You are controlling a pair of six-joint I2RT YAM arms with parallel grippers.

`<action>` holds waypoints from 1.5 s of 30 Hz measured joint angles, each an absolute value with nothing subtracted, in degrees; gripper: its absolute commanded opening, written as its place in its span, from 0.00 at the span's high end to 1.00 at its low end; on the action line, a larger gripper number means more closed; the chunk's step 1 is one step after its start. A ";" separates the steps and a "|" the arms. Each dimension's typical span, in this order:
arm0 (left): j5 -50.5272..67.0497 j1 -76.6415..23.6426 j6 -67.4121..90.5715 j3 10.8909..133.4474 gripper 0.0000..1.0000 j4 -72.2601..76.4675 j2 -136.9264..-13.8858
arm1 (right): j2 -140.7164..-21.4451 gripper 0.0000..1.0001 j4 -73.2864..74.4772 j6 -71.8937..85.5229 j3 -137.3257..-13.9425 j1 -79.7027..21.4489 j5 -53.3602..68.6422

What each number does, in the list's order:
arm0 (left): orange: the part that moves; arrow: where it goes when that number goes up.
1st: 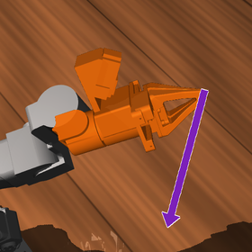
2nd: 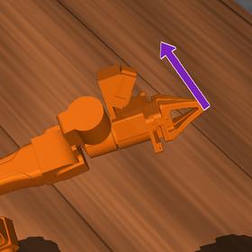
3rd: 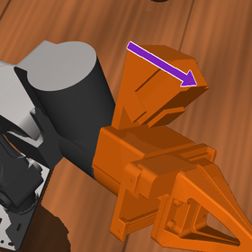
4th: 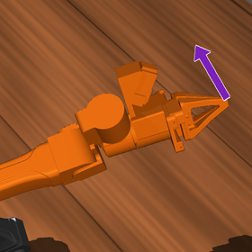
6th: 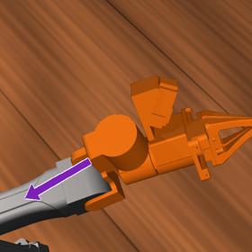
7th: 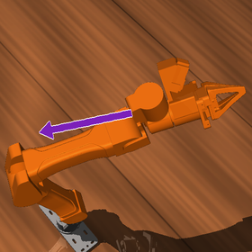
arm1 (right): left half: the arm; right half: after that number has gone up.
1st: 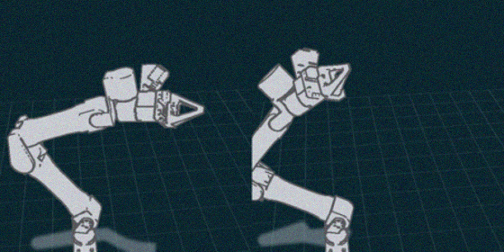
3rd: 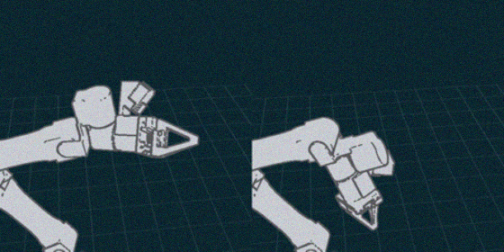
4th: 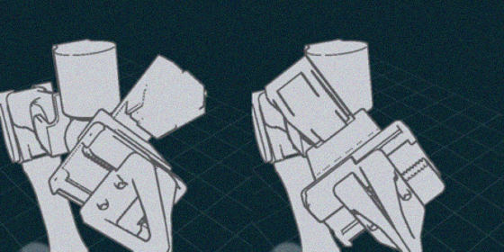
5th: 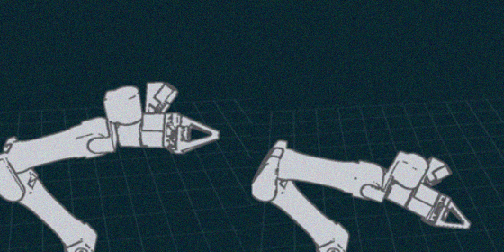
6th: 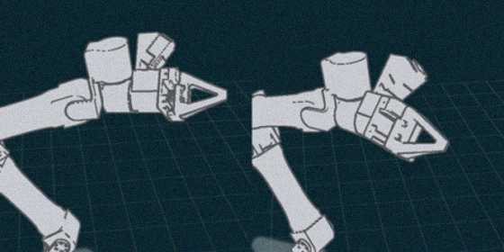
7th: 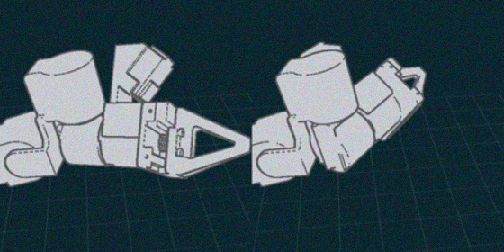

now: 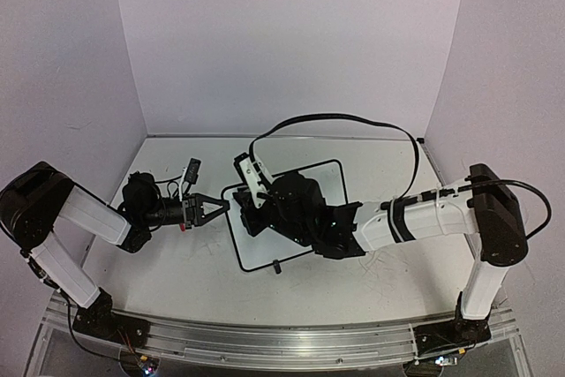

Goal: Write a sentence on the whiteboard

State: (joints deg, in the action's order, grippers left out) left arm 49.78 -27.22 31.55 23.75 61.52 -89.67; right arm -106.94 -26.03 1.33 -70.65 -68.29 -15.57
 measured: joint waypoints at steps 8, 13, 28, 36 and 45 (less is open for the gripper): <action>49.74 -27.22 31.58 23.75 1.00 61.47 -89.65 | -106.94 1.00 -26.11 2.82 -68.86 -68.93 -15.33; 49.76 -27.22 31.57 23.75 1.00 61.47 -89.65 | -106.94 1.00 -26.04 3.85 -67.48 -69.61 -15.33; 49.78 -27.22 31.55 23.55 1.00 61.54 -89.52 | -101.97 1.00 -27.13 4.68 -64.45 -69.80 -13.76; 49.80 -27.22 31.57 23.55 1.00 61.54 -89.49 | -102.49 1.00 -28.48 3.93 -67.19 -69.56 -14.12; 49.82 -27.22 31.55 23.53 1.00 61.47 -89.21 | -104.40 1.00 -28.51 3.86 -68.45 -68.74 -14.58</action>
State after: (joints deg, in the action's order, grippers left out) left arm 49.82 -27.22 31.55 23.53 61.47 -89.21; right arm -104.40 -28.51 3.86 -68.45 -68.74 -14.58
